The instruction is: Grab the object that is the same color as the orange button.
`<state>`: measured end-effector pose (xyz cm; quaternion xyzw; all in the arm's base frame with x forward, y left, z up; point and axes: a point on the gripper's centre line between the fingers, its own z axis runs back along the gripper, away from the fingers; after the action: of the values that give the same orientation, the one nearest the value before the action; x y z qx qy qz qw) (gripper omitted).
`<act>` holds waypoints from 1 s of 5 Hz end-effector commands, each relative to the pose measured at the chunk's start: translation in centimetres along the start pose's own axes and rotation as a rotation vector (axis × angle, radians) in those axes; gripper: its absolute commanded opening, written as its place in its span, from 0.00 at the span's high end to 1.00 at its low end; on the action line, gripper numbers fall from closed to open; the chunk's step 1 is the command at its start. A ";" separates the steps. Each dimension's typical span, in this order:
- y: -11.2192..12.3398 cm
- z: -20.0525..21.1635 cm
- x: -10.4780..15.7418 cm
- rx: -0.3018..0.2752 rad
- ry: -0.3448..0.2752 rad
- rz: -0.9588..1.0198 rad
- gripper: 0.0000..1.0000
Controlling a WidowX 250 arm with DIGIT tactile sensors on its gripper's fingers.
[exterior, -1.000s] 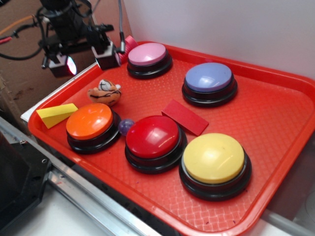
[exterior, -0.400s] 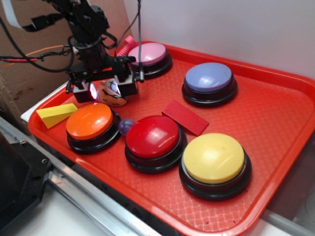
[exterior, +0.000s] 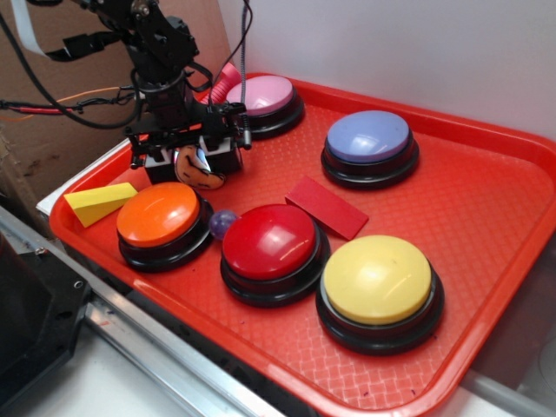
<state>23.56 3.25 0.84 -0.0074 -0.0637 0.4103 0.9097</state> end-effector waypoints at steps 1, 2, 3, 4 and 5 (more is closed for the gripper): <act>-1.7 8.0 1.8 -0.012 0.021 -0.312 1.00; -3.3 11.7 0.8 -0.044 -0.026 -0.466 1.00; -5.1 15.5 -0.9 -0.084 -0.044 -0.568 1.00; -6.1 18.7 -2.3 -0.133 -0.070 -0.607 1.00; -6.5 19.3 -2.7 -0.105 -0.085 -0.578 1.00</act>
<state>24.06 -4.10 18.46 -0.0124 -0.0978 0.1339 0.9861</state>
